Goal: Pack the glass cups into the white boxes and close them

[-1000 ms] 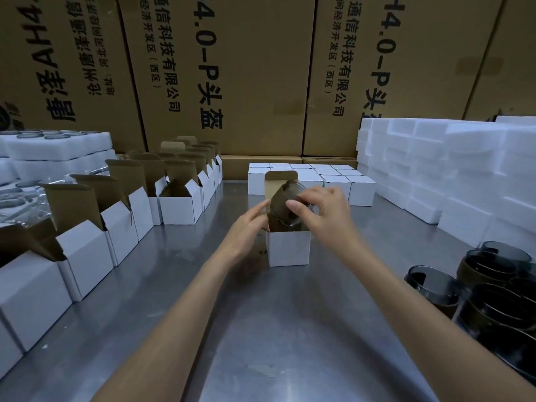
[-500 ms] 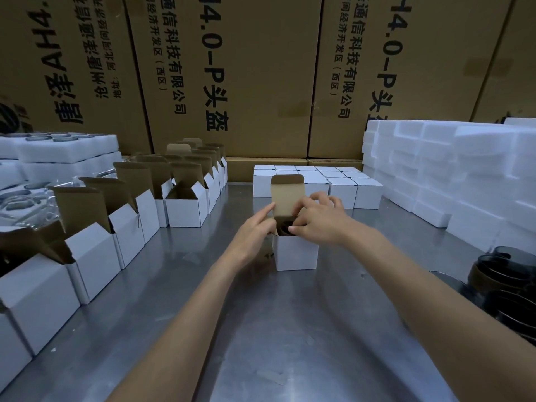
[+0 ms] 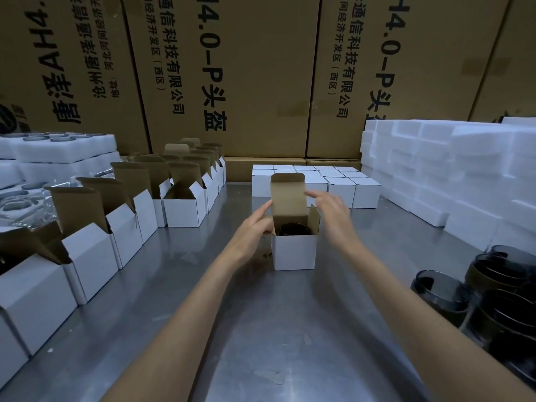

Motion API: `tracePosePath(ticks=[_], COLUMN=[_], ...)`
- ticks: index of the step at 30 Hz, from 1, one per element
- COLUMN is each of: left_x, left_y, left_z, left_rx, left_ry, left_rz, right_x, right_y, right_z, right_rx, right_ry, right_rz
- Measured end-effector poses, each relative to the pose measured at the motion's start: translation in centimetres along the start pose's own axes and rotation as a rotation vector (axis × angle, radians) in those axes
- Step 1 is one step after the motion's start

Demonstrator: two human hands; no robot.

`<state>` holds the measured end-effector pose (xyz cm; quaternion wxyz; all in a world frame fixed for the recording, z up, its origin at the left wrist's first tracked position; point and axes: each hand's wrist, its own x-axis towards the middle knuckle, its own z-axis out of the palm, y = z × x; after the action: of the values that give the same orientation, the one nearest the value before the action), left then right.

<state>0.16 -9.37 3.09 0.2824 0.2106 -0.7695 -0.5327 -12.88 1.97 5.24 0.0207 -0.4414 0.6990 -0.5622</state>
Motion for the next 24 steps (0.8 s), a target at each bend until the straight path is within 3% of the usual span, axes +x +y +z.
tracePosePath(ticks=[4,7,14,24], left_x=[-0.1,0.3,0.5,-0.2], left_y=[0.0,-0.4,-1.1,-0.8], left_z=[0.1,-0.5,0.3,0.7], left_rx=[-0.150,-0.238,-0.207,-0.242], left_ry=[0.056,0.172,0.117,0.123], left_rz=[0.032,0.028,0.010,-0.014], right_x=[-1.5,-2.3,-2.5,-3.0], right_y=[1.7,2.5,2.7,2.3], right_z=[1.0,1.5,1.6,1.8], right_rx=[0.572,0.735,0.657,0.508], right_ry=[0.051,-0.019,-0.142,-0.102], right_rz=[0.394,0.458,0.339,0.284])
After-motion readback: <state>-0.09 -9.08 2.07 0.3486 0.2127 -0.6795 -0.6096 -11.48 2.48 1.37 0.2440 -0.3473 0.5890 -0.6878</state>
